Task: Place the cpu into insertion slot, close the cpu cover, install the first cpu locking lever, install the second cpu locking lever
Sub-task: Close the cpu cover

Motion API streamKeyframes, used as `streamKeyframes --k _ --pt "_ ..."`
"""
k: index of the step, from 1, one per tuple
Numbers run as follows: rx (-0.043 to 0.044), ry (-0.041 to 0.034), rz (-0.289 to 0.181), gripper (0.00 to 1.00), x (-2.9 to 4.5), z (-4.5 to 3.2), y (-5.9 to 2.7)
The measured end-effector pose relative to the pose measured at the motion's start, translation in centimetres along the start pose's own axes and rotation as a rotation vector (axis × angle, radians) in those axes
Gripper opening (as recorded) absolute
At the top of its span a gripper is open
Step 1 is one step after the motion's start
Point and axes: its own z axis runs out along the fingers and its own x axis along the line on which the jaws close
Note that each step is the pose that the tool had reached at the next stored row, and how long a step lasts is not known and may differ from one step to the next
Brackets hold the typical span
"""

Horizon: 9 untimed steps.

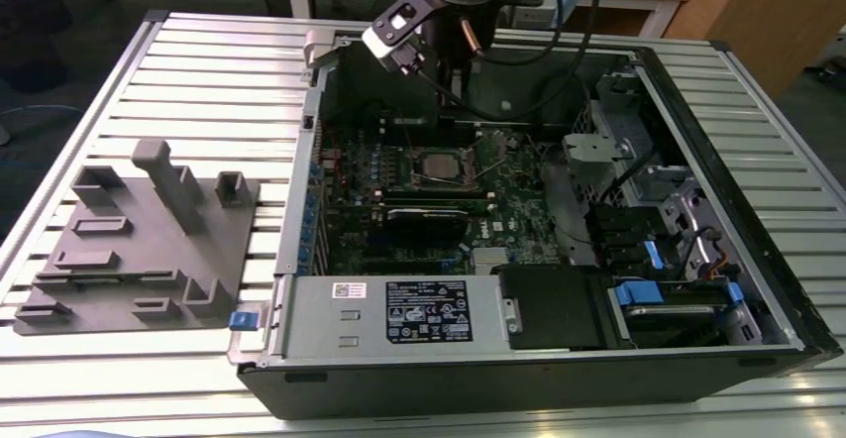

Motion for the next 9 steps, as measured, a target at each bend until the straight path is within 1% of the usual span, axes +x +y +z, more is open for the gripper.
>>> streamKeyframes --k 2,6,9 --pt "-0.0001 0.0002 0.000 0.11 -0.09 0.02 0.00" --pt "-0.0001 0.0002 0.000 0.11 -0.50 0.10 0.02" --pt "-0.0001 0.0001 0.000 0.11 -0.55 0.57 0.00"
